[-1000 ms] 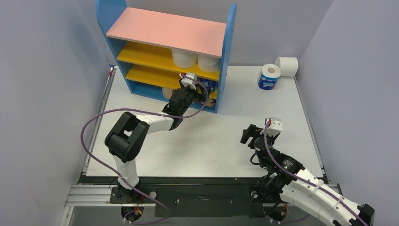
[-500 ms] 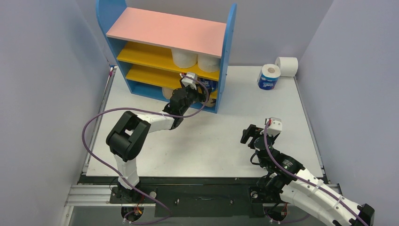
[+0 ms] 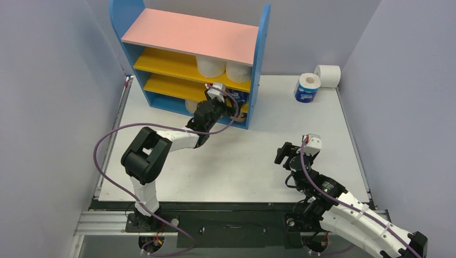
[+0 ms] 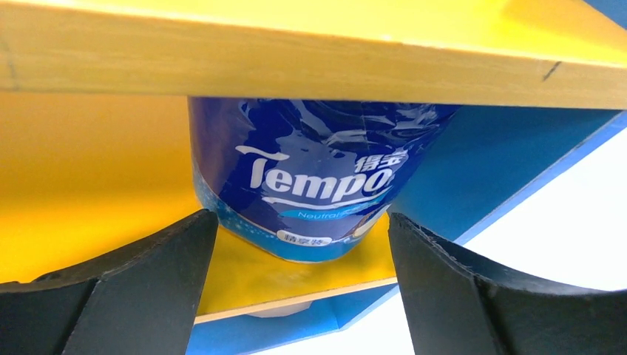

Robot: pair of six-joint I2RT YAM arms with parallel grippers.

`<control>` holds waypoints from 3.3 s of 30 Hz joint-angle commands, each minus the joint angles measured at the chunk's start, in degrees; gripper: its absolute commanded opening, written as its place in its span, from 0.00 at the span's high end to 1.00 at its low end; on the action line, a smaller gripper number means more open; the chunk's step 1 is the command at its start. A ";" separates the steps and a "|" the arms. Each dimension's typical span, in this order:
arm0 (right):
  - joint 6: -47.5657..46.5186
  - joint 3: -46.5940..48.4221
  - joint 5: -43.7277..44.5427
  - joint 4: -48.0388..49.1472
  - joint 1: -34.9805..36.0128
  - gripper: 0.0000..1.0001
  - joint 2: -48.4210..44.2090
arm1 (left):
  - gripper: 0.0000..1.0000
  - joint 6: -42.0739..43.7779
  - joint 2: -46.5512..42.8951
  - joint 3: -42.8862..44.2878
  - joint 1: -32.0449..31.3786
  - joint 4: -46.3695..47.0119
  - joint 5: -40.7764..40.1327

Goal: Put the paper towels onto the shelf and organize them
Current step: Place the paper towel on the shelf, then move the paper towel to the center of the board.

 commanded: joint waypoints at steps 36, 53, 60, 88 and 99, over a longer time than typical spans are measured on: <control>2.59 6.15 8.26 1.24 -0.36 0.23 4.03 | 0.05 -13.09 -46.85 -21.82 -8.53 -38.29 -26.28; 0.18 21.69 9.99 1.08 -3.89 0.18 18.58 | 0.04 -39.76 -54.29 -22.56 -9.49 -66.53 -30.46; 5.53 29.25 -7.92 2.35 -22.90 0.19 27.03 | 0.04 -43.82 -54.09 -23.99 -9.60 -67.54 -30.74; 13.93 55.22 -34.77 11.01 -59.74 0.18 64.24 | 0.04 -36.98 -62.10 -31.04 -8.77 -60.78 -22.53; 14.47 69.04 -40.11 10.08 -58.26 0.22 78.01 | 0.04 -36.64 -58.46 -31.49 -8.20 -58.25 -21.93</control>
